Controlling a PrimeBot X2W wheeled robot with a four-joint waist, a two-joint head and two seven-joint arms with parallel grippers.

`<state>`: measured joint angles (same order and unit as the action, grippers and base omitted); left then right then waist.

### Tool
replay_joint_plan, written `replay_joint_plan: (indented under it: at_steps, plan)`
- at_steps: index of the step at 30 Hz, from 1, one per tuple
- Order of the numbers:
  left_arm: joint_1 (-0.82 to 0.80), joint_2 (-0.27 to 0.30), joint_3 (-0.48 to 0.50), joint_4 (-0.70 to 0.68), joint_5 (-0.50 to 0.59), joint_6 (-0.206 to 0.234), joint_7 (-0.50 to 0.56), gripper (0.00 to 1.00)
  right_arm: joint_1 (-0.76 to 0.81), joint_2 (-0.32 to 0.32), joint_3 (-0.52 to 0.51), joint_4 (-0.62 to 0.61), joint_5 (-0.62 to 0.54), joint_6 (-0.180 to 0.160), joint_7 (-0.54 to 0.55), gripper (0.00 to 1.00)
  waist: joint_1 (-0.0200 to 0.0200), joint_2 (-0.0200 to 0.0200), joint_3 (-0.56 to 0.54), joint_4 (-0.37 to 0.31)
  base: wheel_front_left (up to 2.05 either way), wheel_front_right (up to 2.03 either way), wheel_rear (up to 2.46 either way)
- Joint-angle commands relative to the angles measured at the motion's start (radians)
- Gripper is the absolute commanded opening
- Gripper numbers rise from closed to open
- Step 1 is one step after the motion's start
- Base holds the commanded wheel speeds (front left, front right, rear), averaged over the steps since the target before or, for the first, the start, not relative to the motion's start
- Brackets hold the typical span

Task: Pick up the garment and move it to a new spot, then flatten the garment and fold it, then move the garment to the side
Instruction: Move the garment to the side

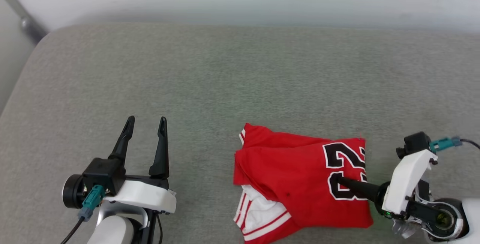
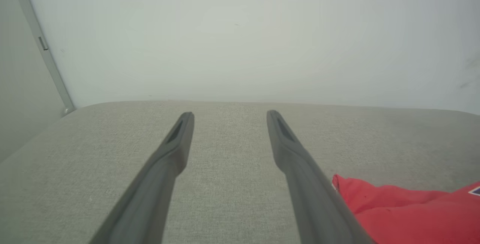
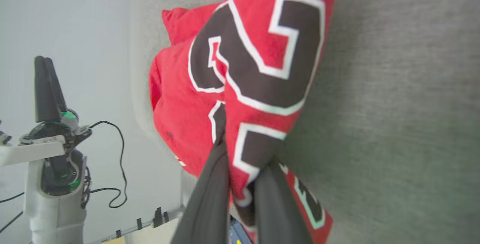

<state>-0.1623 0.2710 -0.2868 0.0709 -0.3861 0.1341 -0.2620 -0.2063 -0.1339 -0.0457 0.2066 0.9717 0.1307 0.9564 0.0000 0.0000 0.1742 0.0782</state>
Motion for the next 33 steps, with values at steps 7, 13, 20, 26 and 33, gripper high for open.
replay_joint_plan:
  at_steps: [7,13,20,26,33]
  plan:
    - [0.026,0.014,0.019,-0.020,0.008,0.004,-0.003,1.00,-0.061,-0.144,0.184,-0.023,-0.240,0.000,-0.121,0.00,0.0000,0.0000,-0.026,-0.160,0.00,0.00,0.00]
    - [0.008,0.027,0.016,-0.065,0.022,0.003,0.002,1.00,-0.151,-0.202,0.261,0.055,-0.355,0.000,-0.185,0.00,0.0000,0.0000,0.019,-0.319,0.00,0.00,0.00]
    - [-0.066,0.094,0.016,-0.179,0.065,-0.001,0.066,1.00,-0.308,-0.216,0.311,0.181,-0.405,0.000,-0.310,0.00,0.0000,0.0000,0.178,-0.503,0.00,0.00,0.00]
    - [-0.173,0.136,-0.016,-0.273,0.109,-0.029,0.147,1.00,-0.428,-0.239,0.264,0.333,-0.429,0.000,-0.463,0.00,0.0000,0.0000,0.313,-0.550,0.00,0.00,0.00]
    - [-0.290,0.170,-0.041,-0.363,0.146,-0.059,0.229,1.00,-0.581,-0.280,0.144,0.465,-0.473,-0.001,-0.643,0.00,0.0000,0.0000,0.460,-0.521,0.00,0.00,0.00]
